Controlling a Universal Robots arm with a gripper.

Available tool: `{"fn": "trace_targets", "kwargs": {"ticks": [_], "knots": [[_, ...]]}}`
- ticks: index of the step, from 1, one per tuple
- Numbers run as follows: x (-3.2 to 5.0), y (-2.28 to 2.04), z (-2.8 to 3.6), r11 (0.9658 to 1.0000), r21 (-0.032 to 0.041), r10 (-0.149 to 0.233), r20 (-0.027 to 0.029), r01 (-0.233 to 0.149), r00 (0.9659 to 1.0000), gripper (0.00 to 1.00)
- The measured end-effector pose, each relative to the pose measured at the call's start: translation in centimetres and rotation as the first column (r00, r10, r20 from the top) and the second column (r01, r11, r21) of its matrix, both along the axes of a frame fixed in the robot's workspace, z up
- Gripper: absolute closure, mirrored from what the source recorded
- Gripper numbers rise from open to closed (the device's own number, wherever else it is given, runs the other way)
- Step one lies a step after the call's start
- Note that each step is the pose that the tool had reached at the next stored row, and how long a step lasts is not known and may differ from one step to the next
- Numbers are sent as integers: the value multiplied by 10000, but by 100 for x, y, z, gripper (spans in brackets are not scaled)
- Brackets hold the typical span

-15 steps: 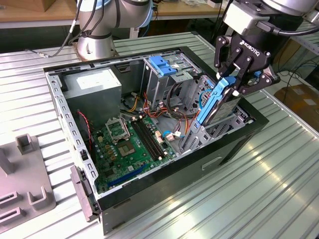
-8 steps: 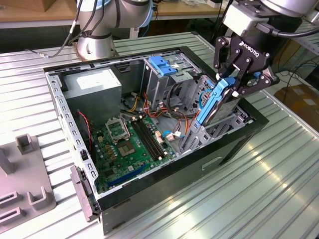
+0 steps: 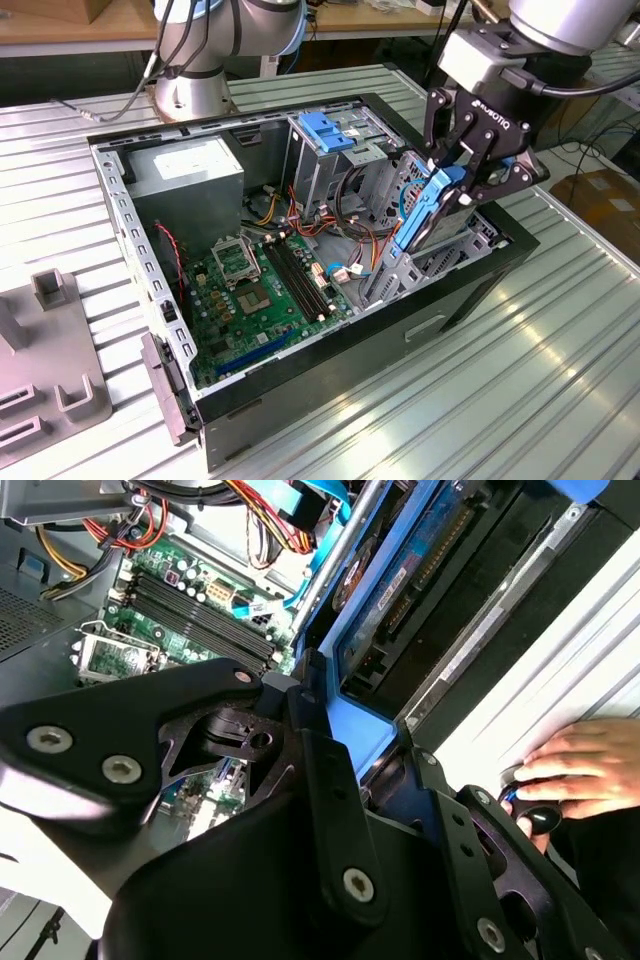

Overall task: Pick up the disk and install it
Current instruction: 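Insert the disk into the insertion slot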

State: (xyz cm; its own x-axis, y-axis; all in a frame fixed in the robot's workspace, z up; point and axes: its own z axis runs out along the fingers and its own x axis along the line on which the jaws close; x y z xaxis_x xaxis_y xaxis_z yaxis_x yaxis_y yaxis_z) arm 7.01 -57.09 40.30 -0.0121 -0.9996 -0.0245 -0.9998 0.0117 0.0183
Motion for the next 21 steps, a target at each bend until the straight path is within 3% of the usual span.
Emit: {"fn": "trace_targets", "kwargs": {"ticks": [17, 21], "knots": [[0, -1, -245, 10000, -1, 0, 1, 0, 10000, 63], [0, -3, -349, 10000, -2, 0, 0, 0, 10000, 63]]}}
